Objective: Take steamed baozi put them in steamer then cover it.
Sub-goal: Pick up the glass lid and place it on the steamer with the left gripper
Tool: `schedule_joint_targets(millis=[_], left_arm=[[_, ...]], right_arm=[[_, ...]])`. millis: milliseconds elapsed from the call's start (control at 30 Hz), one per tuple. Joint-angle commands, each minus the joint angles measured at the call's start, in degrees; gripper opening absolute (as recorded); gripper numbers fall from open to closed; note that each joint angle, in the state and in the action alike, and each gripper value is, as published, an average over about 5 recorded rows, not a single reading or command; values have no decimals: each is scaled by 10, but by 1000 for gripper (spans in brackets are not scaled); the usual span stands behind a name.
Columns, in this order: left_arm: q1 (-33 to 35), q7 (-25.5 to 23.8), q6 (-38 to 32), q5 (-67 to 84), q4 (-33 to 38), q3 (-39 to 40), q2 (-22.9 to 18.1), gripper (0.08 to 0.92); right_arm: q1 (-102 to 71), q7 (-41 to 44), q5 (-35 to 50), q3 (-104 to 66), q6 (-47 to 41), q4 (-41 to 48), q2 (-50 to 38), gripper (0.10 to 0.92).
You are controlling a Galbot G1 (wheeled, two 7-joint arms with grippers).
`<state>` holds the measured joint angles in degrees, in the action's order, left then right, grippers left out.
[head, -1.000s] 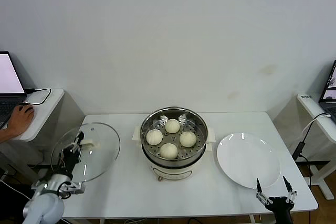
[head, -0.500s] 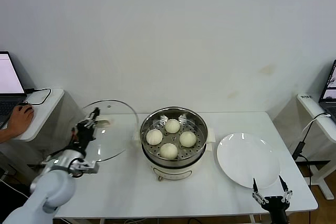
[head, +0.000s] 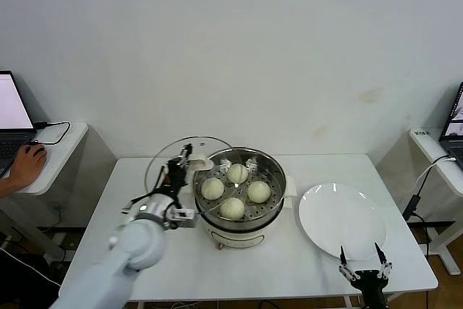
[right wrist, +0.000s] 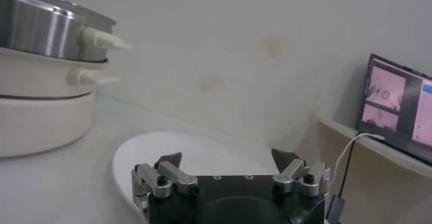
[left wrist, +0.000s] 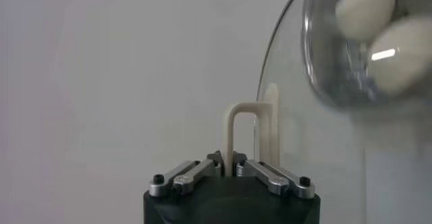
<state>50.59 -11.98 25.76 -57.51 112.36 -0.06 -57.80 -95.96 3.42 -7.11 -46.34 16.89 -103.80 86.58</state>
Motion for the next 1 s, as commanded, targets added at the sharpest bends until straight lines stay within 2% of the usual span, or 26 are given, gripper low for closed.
schedule_joint_targets(millis=[33,167,500,1000], left_arm=[[-70,-68,58,-103,-48,107,-129,149],[-74,-75,57,-129,-71,112,-160,149],[-78,-67,51,-150,-121,110,-195,149],[-62,-43,30,-167,-142,91,-197,149]], right_arm=[[8,-1,-8,9,0,11,2,822],[9,-1,-7,6,0,11,-1,823],[8,-1,-1,5,2,12,-7,823],[4,0,5,7,6,8,-12,823]])
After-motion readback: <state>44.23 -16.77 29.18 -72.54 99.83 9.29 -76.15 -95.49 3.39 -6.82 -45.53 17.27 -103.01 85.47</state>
